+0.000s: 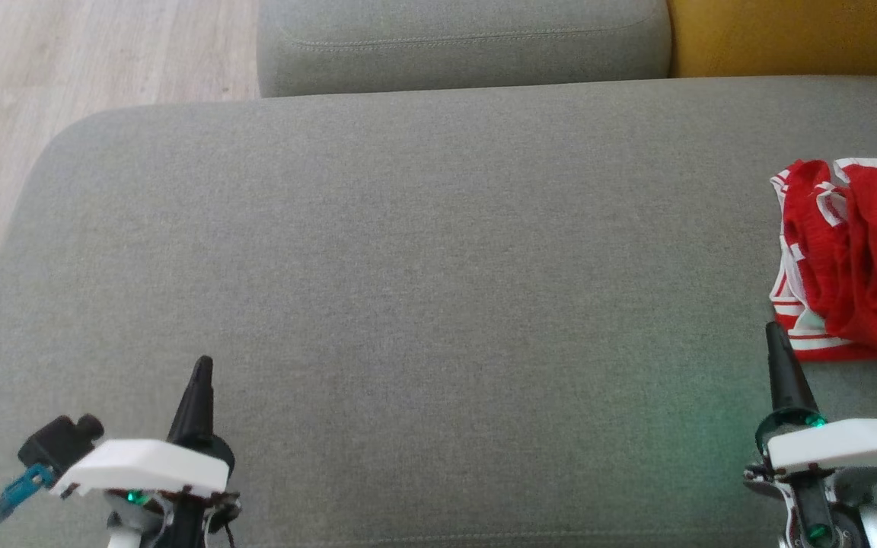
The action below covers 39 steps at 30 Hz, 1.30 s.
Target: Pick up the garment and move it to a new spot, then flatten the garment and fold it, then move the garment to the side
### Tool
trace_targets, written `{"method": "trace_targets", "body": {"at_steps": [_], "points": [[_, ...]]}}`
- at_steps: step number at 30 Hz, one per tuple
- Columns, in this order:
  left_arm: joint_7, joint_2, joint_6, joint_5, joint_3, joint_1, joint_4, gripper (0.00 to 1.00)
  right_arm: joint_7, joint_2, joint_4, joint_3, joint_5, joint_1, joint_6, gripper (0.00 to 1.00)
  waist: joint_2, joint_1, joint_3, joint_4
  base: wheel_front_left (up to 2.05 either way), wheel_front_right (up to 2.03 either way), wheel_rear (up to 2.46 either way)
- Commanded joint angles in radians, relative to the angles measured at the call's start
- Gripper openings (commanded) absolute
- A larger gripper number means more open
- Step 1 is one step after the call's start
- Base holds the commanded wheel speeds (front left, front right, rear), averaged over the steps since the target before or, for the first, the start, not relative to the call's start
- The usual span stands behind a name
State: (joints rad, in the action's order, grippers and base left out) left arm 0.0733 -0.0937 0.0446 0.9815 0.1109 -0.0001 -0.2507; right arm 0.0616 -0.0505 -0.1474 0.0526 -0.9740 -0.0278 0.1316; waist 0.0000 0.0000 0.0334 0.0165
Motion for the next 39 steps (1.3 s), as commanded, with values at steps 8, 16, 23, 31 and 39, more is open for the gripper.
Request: {"method": "trace_targets", "body": {"at_steps": [8, 16, 23, 31, 39], "points": [[-0.024, -0.004, 0.016, 0.103, -0.054, -0.063, 0.027, 0.0, 0.003, -0.024, 0.011, -0.003, -0.107, 0.06, -0.001, 0.0, 0.0, 0.0, -0.004, -0.002, 0.0, 0.0, 0.0], [-0.047, 0.0, 0.028, 0.195, -0.077, -0.07, 0.024, 0.0, 0.006, -0.025, -0.007, 0.002, -0.201, 0.072, -0.001, 0.0, 0.0, 0.0, -0.009, -0.005, 0.0, 0.0, 0.0], [-0.067, 0.004, 0.038, 0.276, -0.098, -0.076, 0.021, 0.0, 0.008, -0.025, -0.023, 0.006, -0.283, 0.083, -0.001, 0.0, 0.0, 0.0, -0.012, -0.007, 0.0, 0.0, 0.0], [-0.091, 0.009, 0.05, 0.368, -0.122, -0.083, 0.017, 0.0, 0.012, -0.025, -0.04, 0.011, -0.376, 0.095, -0.001, 0.0, 0.0, 0.0, -0.017, -0.009, 0.0, 0.0, 0.0], [-0.111, 0.012, 0.06, 0.448, -0.143, -0.09, 0.014, 0.0, 0.015, -0.025, -0.056, 0.015, -0.457, 0.106, -0.001, 0.0, 0.0, 0.0, -0.021, -0.011, 0.0, 0.0, 0.0]]}}
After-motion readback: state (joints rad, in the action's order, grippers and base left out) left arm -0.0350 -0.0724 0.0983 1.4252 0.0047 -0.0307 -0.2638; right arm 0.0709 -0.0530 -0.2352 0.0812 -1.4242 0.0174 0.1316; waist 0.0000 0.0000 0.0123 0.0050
